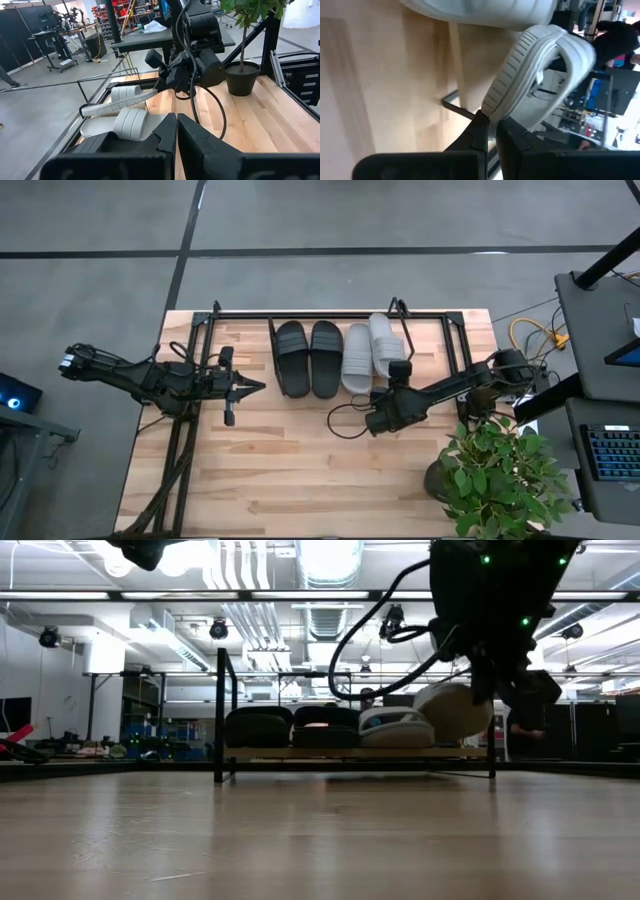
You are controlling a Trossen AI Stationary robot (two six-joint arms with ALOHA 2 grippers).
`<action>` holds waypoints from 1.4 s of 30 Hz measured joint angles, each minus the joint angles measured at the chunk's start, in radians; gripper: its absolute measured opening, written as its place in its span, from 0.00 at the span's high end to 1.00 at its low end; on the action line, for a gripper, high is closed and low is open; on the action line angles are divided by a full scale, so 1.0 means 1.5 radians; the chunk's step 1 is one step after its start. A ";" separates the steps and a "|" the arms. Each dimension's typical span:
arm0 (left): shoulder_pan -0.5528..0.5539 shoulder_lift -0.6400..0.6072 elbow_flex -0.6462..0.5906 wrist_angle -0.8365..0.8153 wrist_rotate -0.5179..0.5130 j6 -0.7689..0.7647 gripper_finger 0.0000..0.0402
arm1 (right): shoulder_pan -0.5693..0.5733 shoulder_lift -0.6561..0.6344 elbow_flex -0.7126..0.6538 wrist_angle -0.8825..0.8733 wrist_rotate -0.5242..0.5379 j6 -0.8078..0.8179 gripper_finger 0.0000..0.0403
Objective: Pick and place slides into the shelf
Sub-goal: Adjust the gray slides from the shelf
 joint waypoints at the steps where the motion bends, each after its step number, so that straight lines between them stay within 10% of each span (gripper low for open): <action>1: 0.000 0.000 0.000 0.000 0.000 0.000 1.00 | 0.000 0.000 0.006 -0.015 0.001 0.000 0.97; 42: 0.000 0.000 0.000 0.000 0.000 0.000 1.00 | 0.000 0.002 0.003 -0.138 -0.102 -0.027 0.97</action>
